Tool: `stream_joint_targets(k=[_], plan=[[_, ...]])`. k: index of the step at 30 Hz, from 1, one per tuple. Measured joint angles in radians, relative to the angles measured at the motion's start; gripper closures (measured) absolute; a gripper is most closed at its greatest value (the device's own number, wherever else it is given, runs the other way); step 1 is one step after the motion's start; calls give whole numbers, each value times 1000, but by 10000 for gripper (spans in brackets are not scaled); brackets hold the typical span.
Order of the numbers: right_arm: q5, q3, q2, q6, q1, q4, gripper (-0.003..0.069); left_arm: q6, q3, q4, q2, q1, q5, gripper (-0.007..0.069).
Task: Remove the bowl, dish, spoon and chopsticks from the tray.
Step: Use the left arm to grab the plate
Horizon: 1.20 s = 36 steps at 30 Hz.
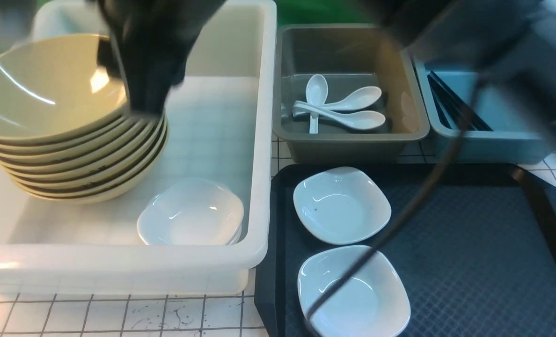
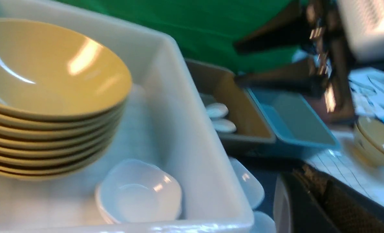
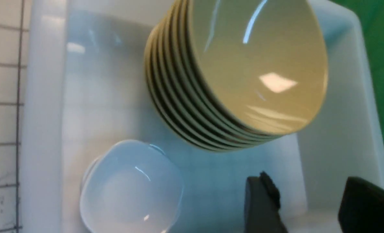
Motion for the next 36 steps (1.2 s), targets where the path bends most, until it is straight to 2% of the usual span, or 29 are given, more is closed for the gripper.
stream_joint_targets(k=[5, 8, 10, 17, 21, 24, 28, 30, 31, 34, 35, 36], plan=[[0, 39, -85, 230, 0, -125, 468, 152, 0, -208, 133, 0, -1, 624], [0, 214, -246, 321, 0, -137, 563, 220, 0, -299, 195, 0, 1, 624], [0, 380, -391, 371, 0, -137, 596, 251, 0, -340, 240, 0, 11, 624], [0, 992, -907, 582, 0, -140, 617, 335, 0, -420, 398, 0, 31, 624], [0, 1271, -1150, 734, 0, -139, 617, 415, -2, -533, 529, -4, 0, 624], [0, 1421, -1337, 841, 0, -139, 617, 500, -32, -593, 684, -73, -18, 624], [0, 1535, -1494, 915, 0, -129, 617, 492, -93, -528, 851, -262, -78, 624], [0, 1569, -1553, 931, 0, -109, 617, 421, -135, -431, 932, -376, -110, 624], [0, 1571, -1562, 932, 0, -109, 617, 403, -144, -420, 947, -386, -112, 624], [0, 1595, -1603, 932, 0, -90, 617, 213, -211, -218, 1079, -531, -127, 624], [0, 1596, -1603, 931, 0, -88, 617, 202, -214, -196, 1094, -544, -128, 624], [0, 1598, -1605, 913, 0, -80, 617, 116, -237, -116, 1146, -585, -133, 624]])
